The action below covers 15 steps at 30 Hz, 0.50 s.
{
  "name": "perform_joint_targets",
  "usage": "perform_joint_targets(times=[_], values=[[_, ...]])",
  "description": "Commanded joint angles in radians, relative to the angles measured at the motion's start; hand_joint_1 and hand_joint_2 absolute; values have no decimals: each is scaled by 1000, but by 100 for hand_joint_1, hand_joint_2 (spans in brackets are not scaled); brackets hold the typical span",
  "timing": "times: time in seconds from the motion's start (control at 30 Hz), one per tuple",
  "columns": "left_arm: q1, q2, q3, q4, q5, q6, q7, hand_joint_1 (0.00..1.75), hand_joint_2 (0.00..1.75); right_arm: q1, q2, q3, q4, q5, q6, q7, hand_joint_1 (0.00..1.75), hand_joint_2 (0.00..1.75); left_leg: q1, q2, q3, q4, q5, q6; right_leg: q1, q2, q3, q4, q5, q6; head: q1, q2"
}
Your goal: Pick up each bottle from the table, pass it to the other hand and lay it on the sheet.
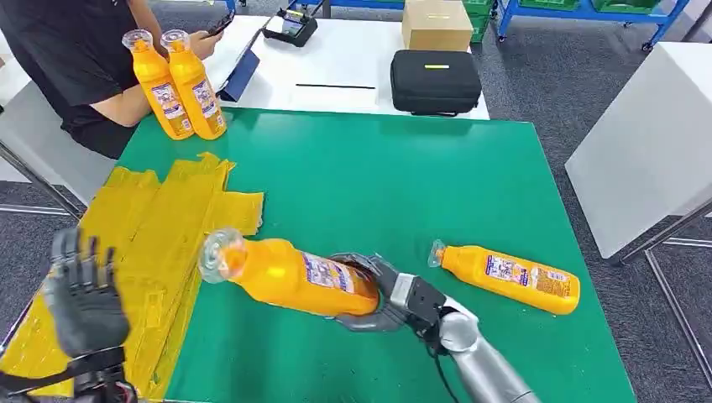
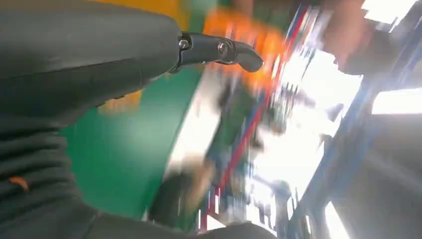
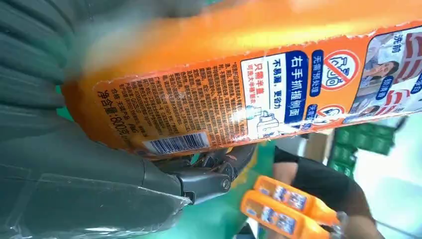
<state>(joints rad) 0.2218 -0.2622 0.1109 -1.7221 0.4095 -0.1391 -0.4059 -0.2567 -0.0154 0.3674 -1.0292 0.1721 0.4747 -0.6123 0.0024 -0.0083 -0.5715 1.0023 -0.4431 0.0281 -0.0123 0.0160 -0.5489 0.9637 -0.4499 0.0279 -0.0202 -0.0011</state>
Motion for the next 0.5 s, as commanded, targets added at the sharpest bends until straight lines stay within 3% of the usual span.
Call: perform_joint_targets(times=[0.03, 0.5], values=[[-72, 109, -263, 123, 58, -39, 11, 0, 175, -43, 117, 40, 34, -42, -71, 21, 175, 175, 0, 1, 1, -1, 0, -2, 0, -1, 0, 0, 0, -2, 0, 0], [-144, 110, -332, 173, 29, -28, 46, 0, 175, -76, 196, -24, 62, -78, -147, 80, 175, 175, 0, 1, 1, -1, 0, -2, 0, -1, 0, 0, 0, -1, 0, 0]])
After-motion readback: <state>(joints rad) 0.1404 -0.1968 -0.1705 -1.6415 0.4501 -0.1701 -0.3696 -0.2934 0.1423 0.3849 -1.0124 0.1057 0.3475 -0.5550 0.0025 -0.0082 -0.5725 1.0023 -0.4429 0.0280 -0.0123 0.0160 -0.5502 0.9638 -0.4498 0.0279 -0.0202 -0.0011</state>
